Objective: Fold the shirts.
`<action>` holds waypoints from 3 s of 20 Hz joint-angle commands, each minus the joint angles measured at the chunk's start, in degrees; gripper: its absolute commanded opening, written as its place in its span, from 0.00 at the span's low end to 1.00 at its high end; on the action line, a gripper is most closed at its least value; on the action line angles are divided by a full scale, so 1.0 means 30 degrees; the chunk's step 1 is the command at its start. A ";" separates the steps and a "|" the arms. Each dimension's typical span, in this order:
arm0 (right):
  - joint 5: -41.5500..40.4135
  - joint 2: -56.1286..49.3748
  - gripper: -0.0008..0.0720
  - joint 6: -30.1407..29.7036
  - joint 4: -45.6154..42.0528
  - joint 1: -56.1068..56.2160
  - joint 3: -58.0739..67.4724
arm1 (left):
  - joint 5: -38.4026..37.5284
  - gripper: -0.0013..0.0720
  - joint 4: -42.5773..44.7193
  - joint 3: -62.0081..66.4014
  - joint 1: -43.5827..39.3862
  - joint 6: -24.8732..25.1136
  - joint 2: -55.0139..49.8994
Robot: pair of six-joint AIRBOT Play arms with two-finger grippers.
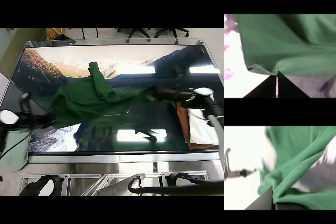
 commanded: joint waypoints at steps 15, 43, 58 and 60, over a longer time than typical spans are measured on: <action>0.0189 0.1960 0.05 0.2798 -0.5960 -0.1887 -0.7096 | 0.0277 0.03 0.1013 -0.6404 -0.1814 0.0947 -0.1377; 0.4007 0.1421 0.03 -0.0634 -1.0207 0.0707 -0.4983 | -0.0277 0.03 0.0984 -0.5807 -0.1814 0.0947 0.0036; -0.6878 0.4561 0.03 -0.3920 0.4408 -0.6907 1.8600 | -0.2244 0.03 0.1035 2.8305 0.3708 -0.0182 0.1698; -0.6696 0.4648 0.03 -0.3920 0.3410 -0.6936 1.8673 | -0.1807 0.03 0.1049 2.7809 0.2463 0.0299 0.1188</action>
